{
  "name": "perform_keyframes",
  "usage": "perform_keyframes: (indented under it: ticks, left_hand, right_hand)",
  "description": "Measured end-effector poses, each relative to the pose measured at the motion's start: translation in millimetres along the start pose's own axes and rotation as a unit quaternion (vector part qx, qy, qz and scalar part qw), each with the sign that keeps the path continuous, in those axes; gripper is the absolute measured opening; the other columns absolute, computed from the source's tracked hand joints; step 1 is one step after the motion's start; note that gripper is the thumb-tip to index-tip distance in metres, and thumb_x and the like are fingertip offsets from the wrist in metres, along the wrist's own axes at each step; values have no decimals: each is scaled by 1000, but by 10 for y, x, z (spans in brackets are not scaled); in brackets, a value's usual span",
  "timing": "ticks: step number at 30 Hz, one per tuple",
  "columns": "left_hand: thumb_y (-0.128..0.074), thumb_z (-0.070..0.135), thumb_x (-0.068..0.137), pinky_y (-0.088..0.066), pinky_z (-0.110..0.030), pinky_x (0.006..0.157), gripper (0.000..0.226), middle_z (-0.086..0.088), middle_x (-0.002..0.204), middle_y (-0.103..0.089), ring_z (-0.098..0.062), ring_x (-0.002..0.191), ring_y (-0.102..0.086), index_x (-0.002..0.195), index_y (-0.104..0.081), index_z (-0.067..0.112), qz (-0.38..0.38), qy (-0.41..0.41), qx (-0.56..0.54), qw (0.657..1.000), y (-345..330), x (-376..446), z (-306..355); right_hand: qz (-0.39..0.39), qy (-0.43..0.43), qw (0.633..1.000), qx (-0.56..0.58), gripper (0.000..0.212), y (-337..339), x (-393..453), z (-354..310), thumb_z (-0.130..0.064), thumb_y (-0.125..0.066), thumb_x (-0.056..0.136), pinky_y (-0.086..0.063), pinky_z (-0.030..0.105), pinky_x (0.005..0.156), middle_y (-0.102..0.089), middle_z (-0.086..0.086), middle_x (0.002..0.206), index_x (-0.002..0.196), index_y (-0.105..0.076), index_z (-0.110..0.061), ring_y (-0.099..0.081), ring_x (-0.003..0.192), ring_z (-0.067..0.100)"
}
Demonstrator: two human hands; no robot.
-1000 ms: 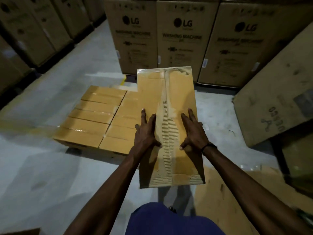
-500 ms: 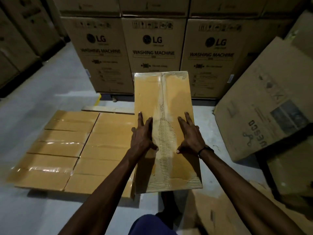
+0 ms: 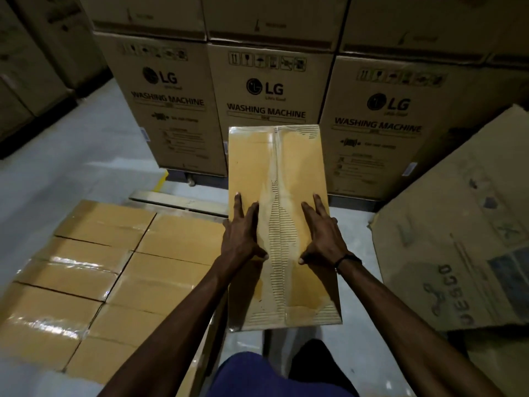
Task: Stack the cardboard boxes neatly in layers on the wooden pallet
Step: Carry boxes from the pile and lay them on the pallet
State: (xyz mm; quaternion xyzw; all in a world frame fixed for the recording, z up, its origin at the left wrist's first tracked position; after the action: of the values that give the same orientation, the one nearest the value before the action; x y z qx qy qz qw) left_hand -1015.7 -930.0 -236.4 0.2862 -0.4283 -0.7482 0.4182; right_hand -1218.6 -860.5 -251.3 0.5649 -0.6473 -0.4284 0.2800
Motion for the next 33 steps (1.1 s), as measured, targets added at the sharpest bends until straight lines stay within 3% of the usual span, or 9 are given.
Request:
perform_keyframes:
  ticks: [5,10,14,18,25,30,33]
  left_hand:
    - [-101,45,43,-22,-69,116,145,-11,169,19,-49,149,-22,161,-18,24,20,53,-13,998,-39,697,-219]
    - [-100,49,42,-31,-63,114,146,-9,169,18,-48,147,-26,161,-19,26,62,126,-22,990,-51,1399,-384]
    - [-100,49,43,-24,-63,120,148,-7,169,20,-44,151,-21,163,-16,24,86,199,-33,976,-2,1916,-367]
    - [-101,47,41,-31,-62,117,149,-7,170,19,-48,147,-27,162,-17,26,118,264,-44,956,95,2297,-404]
    - [-102,46,40,-41,-62,110,148,6,168,24,-56,140,-31,160,-16,34,177,376,-99,904,302,2567,-766]
    - [-102,44,40,-42,-65,108,147,5,168,24,-57,141,-28,161,-19,33,228,431,-104,867,512,2519,-1204]
    - [-102,46,39,-41,-67,109,147,4,169,23,-58,143,-25,160,-20,33,254,459,-110,844,629,2459,-1582]
  right_hand:
    - [-32,58,998,-11,163,14,963,72,-43,-105,31,-26,56,120,15,-5,171,164,-13,-23,-15,154,43]
    - [-75,113,991,-22,163,62,2049,96,-40,-106,27,-35,59,116,16,-11,170,163,-17,-25,-18,153,41]
    - [-127,173,976,-30,163,186,2851,105,-39,-106,27,-33,57,118,17,-9,170,163,-18,-23,-17,154,37]
    - [-167,228,958,-43,164,275,3553,-9,-39,-106,25,-38,57,115,18,-13,169,163,-18,-28,-16,154,39]
    - [-215,335,914,-76,162,147,4396,-640,-42,-105,27,-37,60,115,17,-15,169,163,-18,-29,-19,153,39]
    - [-257,402,876,-71,160,-189,4751,-1312,-41,-106,29,-32,58,119,14,-8,171,163,-20,-24,-10,156,38]
    - [-277,433,853,-90,162,-463,4930,-1747,-44,-105,29,-34,62,116,16,-13,169,164,-17,-29,-10,155,43]
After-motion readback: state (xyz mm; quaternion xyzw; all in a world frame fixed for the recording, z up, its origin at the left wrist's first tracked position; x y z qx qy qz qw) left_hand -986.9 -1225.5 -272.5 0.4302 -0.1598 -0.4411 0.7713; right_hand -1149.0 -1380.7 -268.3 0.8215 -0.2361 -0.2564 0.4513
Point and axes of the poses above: each hand's wrist, its own x-axis towards the middle knuckle, its own y-axis out of the back of the hand, z = x × y, the point moved 6 cm from there along x, towards the middle knuckle
